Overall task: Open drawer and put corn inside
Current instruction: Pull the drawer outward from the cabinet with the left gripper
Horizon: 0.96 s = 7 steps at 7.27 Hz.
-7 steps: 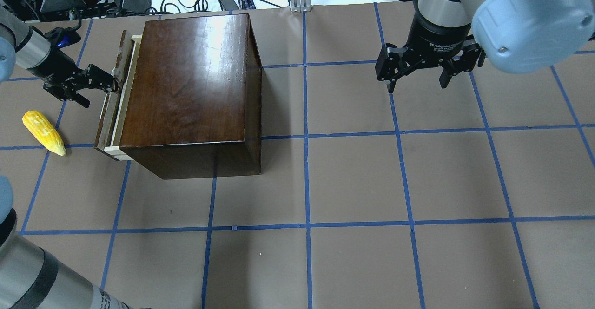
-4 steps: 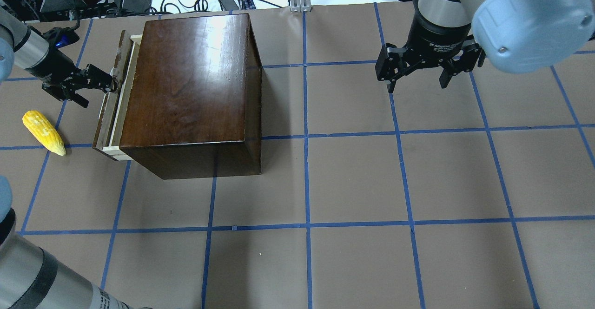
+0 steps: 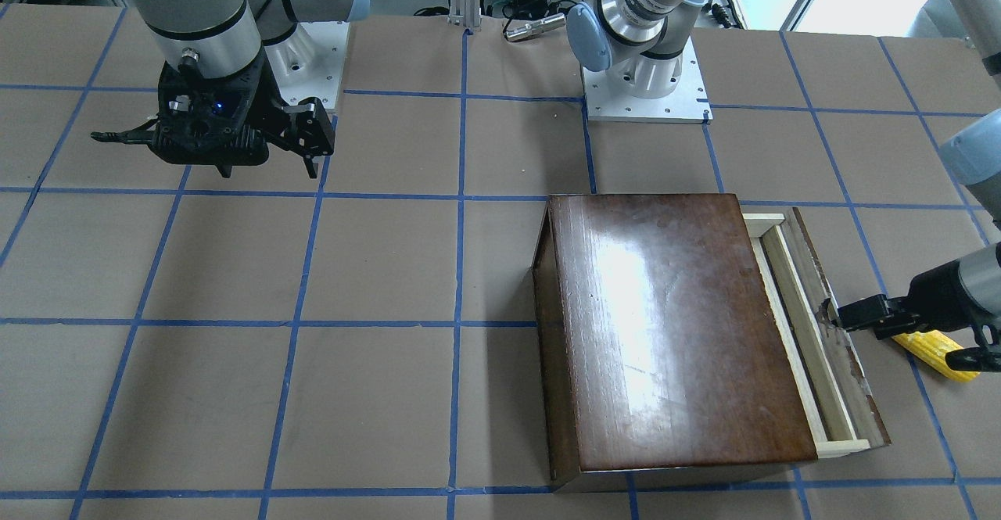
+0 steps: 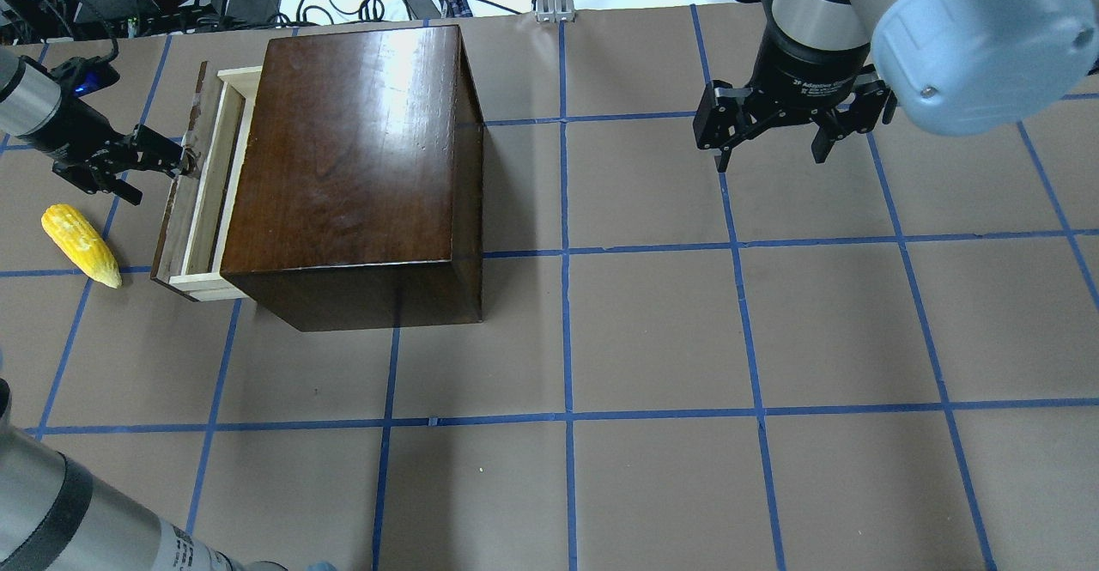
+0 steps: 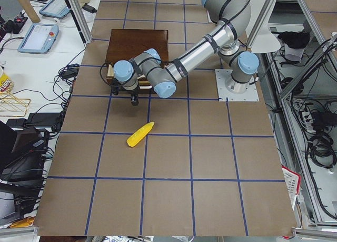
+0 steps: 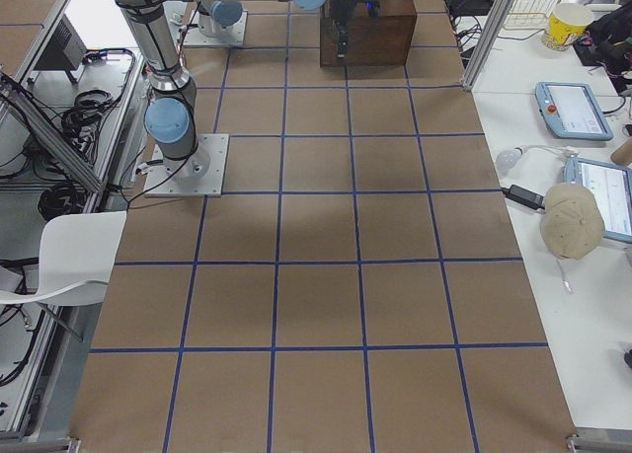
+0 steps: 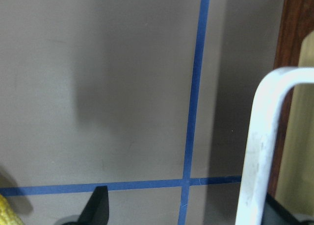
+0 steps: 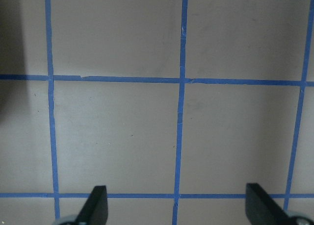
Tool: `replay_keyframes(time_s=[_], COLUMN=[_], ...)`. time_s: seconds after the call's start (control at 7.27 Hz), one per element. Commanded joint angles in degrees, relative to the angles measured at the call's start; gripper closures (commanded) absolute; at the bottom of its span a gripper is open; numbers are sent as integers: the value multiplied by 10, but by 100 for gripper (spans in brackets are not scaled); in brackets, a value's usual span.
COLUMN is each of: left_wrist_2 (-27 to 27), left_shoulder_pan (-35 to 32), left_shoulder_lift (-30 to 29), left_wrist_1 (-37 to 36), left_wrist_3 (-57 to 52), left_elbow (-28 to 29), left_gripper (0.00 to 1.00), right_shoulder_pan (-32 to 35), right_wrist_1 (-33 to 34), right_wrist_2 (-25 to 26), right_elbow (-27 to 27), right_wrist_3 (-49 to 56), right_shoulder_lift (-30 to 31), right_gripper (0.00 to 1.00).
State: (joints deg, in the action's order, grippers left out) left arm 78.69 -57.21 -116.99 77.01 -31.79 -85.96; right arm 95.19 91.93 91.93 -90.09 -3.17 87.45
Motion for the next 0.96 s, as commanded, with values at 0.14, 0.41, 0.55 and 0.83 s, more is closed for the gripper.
replay_keyframes(time_s=[0.14,0.41,0.55,0.83], left_wrist_2=[-20,-22,-22,-22], left_shoulder_pan=[11,24,25,33], left_shoulder_lift=[0,0,0,0], left_wrist_1=[2,4,5,5], left_wrist_3=[-42,-43,-56,-60], left_elbow=[0,0,0,1], left_gripper=[0,0,0,0], right_shoulder_pan=[0,0,0,0], right_wrist_1=[0,0,0,0], right_wrist_2=[0,0,0,0], right_elbow=[0,0,0,0], right_wrist_3=[0,0,0,0], right_shoulder_lift=[0,0,0,0], right_gripper=[0,0,0,0])
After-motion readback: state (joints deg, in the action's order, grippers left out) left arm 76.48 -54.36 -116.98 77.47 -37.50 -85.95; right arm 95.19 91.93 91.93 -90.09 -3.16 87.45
